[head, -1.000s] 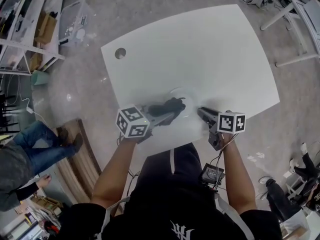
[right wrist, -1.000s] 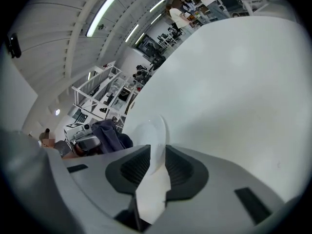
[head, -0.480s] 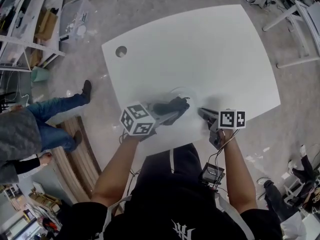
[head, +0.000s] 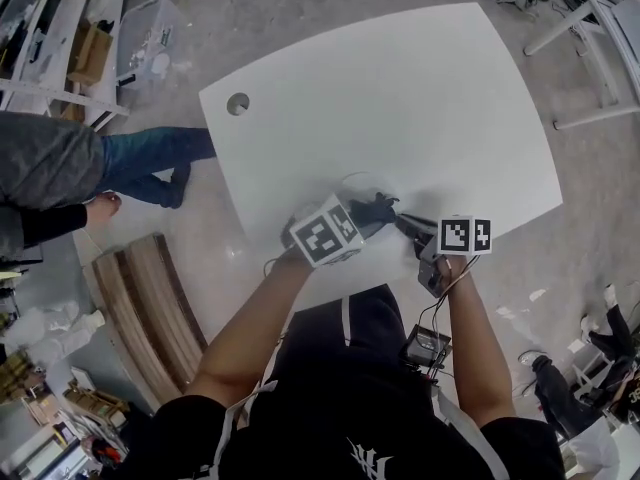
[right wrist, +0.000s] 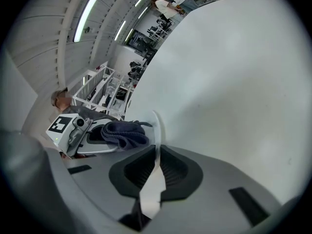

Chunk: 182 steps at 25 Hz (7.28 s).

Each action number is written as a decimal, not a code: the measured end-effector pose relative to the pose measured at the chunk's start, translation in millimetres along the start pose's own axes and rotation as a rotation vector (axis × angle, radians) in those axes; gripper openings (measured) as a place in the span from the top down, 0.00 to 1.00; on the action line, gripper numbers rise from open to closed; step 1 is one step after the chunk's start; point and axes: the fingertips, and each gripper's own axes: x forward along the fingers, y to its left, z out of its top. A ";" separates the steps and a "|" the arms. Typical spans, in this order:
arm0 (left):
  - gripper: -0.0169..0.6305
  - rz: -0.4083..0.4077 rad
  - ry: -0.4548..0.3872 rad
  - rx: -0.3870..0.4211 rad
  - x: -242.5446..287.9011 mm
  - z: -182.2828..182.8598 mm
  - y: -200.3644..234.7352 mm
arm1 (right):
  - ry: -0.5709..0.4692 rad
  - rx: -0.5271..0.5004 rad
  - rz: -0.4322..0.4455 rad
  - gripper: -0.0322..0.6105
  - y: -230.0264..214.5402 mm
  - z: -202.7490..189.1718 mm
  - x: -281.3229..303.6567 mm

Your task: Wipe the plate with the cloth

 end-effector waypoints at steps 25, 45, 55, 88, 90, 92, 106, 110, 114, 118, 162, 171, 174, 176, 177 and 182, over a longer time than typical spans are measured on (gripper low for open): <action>0.89 0.243 0.098 0.048 -45.5 -56.9 38.8 | -0.022 0.001 -0.020 0.91 0.4 -0.6 0.1; 0.89 0.106 0.040 0.044 -3.9 -39.2 -36.4 | -0.058 0.006 -0.027 0.92 0.7 0.0 -0.2; 0.89 0.129 0.006 0.057 1.2 -0.7 4.6 | -0.046 -0.001 -0.012 0.92 1.5 -4.1 -0.7; 0.89 0.110 0.019 -0.038 -12.1 -42.6 -33.1 | -0.059 -0.003 -0.016 0.92 2.8 0.7 1.7; 0.89 0.094 0.013 -0.033 -3.9 -35.0 -34.9 | -0.058 -0.005 -0.015 0.92 3.1 0.4 1.8; 0.89 0.088 0.006 -0.020 1.3 -25.2 -33.2 | -0.056 -0.004 -0.014 0.92 3.2 -0.2 1.5; 0.89 0.196 -0.019 -0.047 -13.4 -5.7 34.0 | -0.055 -0.011 -0.008 0.92 0.6 -3.1 0.0; 0.89 0.235 -0.015 -0.084 -26.7 -20.8 42.1 | -0.059 -0.014 -0.010 0.92 0.3 -3.4 -2.8; 0.89 0.256 -0.010 -0.115 -38.0 -38.3 36.3 | -0.060 -0.017 -0.013 0.92 -2.0 -4.4 -4.8; 0.89 0.258 -0.018 -0.145 -45.5 -50.3 24.7 | -0.064 -0.021 -0.019 0.92 0.1 -3.3 -4.9; 0.89 0.129 -0.357 -0.208 -95.1 -10.3 -48.3 | -0.419 -0.362 0.164 0.94 93.2 23.1 -113.6; 0.89 0.125 -0.761 -0.176 -195.6 16.3 -115.3 | -0.597 -0.656 0.351 0.94 205.1 -14.6 -185.9; 0.89 0.129 -0.818 -0.178 -221.7 9.4 -132.8 | -0.593 -0.721 0.345 0.94 229.0 -38.2 -189.3; 0.89 0.129 -0.832 -0.176 -234.6 0.3 -141.4 | -0.587 -0.738 0.338 0.94 242.2 -52.3 -186.4; 0.89 0.127 -0.836 -0.176 -239.1 -4.6 -145.0 | -0.585 -0.740 0.336 0.94 247.2 -58.6 -184.5; 0.89 0.094 -0.828 -0.175 -248.4 -25.7 -160.9 | -0.610 -0.749 0.317 0.95 268.6 -84.2 -179.0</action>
